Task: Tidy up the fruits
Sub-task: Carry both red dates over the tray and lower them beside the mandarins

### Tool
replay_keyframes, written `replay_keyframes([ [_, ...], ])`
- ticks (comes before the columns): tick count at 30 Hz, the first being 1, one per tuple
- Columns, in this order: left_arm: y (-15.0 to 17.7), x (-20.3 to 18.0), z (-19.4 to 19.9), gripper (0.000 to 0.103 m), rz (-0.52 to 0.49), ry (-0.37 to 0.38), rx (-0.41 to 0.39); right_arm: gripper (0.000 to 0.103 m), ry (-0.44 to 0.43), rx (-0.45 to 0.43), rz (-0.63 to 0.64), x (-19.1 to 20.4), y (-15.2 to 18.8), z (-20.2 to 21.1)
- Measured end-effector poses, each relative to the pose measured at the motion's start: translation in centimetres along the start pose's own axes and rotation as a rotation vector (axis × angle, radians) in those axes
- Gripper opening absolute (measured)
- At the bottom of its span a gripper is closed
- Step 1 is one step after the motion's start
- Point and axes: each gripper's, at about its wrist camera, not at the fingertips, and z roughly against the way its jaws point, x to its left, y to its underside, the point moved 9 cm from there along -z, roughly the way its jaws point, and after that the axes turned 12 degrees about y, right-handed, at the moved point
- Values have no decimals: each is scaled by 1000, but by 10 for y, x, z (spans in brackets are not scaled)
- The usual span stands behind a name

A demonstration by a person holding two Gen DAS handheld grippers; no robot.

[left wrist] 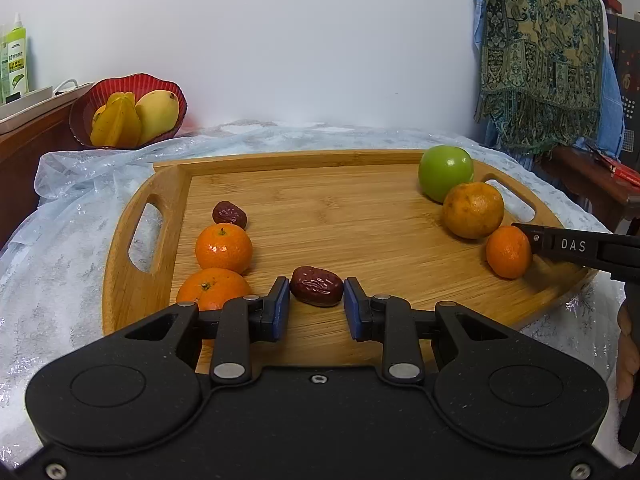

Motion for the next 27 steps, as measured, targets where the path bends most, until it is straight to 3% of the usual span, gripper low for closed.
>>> replay_keyframes([
  [27, 0, -1, 1, 28, -5, 7, -9, 25, 3, 1, 6, 2, 1, 0],
])
